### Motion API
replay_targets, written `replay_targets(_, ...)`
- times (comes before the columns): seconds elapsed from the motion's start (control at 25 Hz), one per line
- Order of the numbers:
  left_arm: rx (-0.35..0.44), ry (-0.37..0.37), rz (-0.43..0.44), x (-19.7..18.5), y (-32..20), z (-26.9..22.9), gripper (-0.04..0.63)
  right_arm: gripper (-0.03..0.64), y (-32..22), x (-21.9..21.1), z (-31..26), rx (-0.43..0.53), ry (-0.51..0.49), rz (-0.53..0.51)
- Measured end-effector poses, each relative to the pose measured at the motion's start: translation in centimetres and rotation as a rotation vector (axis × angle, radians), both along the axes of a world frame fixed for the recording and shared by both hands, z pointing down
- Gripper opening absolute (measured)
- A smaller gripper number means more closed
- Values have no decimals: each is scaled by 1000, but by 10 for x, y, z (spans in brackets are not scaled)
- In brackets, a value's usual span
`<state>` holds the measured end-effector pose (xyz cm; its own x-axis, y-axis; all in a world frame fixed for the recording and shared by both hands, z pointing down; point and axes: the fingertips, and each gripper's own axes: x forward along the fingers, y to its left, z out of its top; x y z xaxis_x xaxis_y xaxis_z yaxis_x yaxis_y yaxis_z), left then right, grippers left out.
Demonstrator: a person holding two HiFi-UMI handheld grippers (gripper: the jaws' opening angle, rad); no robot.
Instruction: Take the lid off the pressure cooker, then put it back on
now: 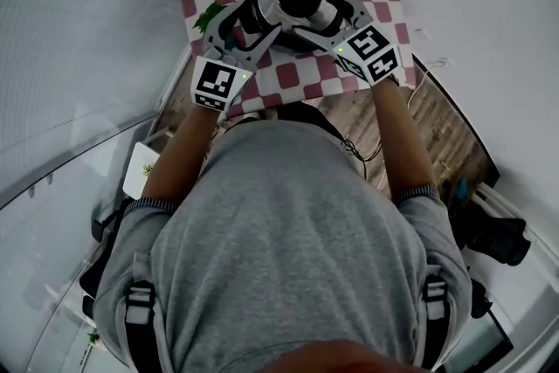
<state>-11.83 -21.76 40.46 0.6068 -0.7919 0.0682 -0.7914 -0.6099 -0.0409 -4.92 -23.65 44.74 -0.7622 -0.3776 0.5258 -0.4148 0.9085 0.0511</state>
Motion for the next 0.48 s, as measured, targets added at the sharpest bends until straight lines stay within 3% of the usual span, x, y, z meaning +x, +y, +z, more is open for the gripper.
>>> replay_targets(0.28, -3, -19, -24, 8, -19, 8, 324, 388, -26, 5, 28, -10, 282, -70)
replay_targets(0.48, -15, -36, -29, 14, -28, 18, 324, 379, -36, 4, 45, -1, 416, -145)
